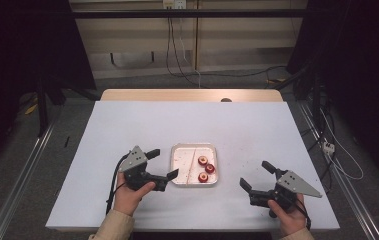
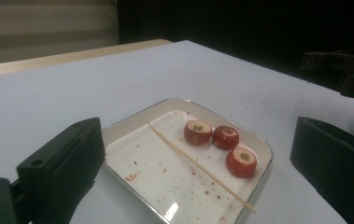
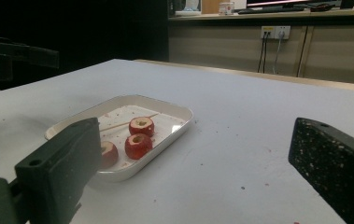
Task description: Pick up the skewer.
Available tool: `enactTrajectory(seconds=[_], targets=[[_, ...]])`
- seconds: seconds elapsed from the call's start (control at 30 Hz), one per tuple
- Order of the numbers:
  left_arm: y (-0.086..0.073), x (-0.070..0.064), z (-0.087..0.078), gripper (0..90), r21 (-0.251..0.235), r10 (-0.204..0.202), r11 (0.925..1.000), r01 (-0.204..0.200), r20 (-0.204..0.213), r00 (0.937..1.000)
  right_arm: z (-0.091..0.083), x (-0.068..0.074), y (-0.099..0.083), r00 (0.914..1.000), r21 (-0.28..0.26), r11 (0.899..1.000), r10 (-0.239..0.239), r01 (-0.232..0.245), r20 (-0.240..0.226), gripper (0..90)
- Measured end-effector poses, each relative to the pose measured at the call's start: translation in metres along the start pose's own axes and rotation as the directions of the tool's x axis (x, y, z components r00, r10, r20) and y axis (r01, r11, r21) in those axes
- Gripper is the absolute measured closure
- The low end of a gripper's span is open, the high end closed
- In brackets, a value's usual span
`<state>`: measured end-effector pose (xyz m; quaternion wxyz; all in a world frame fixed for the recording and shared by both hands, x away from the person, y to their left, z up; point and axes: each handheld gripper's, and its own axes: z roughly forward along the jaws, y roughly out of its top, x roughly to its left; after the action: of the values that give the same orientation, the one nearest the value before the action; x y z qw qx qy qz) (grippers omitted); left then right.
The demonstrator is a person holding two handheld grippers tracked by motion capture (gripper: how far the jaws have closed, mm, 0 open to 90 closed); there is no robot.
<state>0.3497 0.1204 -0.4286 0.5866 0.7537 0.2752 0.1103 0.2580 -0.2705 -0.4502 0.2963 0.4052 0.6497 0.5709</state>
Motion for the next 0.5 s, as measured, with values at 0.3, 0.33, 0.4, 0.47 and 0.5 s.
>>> enactTrajectory(seconds=[0.3,0.33,0.4,0.47,0.5], targets=[[0.003,-0.007,0.018,3.1,0.053,0.01,0.9986,-0.01,0.004,0.9999,0.0,0.001,0.0,1.0,0.0,1.0,0.002,-0.002,-0.006,2.1],[0.003,-0.007,0.018,3.1,0.053,0.01,0.9986,-0.01,0.004,0.9999,0.0,0.001,0.0,1.0,0.0,1.0,0.002,-0.002,-0.005,2.1],[0.003,-0.007,0.02,3.2,0.058,0.006,0.9983,-0.006,0.004,1.0,0.0,0.001,0.0,1.0,0.001,1.0,0.001,-0.001,-0.004,2.0],[0.004,-0.007,0.022,3.2,0.064,0.006,0.9979,-0.006,-0.002,1.0,0.0,0.001,0.0,1.0,0.001,1.0,0.001,-0.001,-0.004,2.1],[0.005,-0.008,0.023,3.2,0.071,0.003,0.9975,-0.003,-0.004,1.0,0.0,0.001,0.0,1.0,0.0,1.0,0.0,0.0,-0.004,2.1]])
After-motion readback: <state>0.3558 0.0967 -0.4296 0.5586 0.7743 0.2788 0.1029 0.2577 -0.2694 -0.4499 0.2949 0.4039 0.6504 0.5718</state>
